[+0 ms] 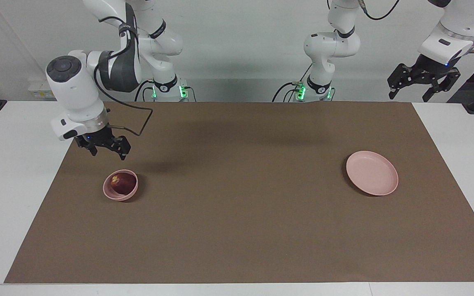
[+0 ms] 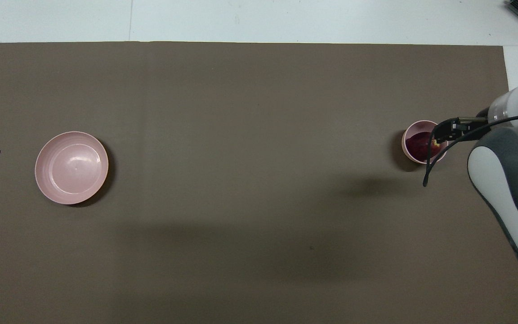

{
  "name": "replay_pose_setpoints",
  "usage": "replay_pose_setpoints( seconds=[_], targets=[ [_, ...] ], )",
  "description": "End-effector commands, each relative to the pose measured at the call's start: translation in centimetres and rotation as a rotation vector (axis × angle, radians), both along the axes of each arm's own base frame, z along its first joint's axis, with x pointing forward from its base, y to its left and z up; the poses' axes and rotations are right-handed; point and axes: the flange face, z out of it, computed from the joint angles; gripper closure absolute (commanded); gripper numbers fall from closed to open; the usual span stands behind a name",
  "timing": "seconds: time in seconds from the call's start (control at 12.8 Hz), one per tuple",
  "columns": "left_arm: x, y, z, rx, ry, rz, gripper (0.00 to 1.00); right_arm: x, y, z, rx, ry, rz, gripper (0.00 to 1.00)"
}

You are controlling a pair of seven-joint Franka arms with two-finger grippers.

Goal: Move apple from plate to bowl

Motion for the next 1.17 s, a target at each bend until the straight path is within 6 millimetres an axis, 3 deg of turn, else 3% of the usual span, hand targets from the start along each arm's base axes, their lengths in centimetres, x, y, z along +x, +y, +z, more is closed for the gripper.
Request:
replay_pose_setpoints(
  seconds=[0.0,0.23,0.55,1.09],
  targets=[
    [-0.6,0.4,0.2,0.008,0.006,0.002,0.00,-2.8,1.8,3.7,0.059,0.007,0.007,0.00],
    [-0.6,0.4,0.2,0.008,0.006,0.000,0.00,-3.5,2.2,8.2,0.098,0.027,0.002,0.00],
    [-0.6,0.4,0.2,0.008,0.006,0.002,0.00,-3.5,1.8,11.4,0.098,0.069,-0.002,0.00],
    [-0.6,0.4,0.2,0.008,0.006,0.000,0.00,-3.3,2.1,11.4,0.114,0.060,-0.001,0.00]
  ],
)
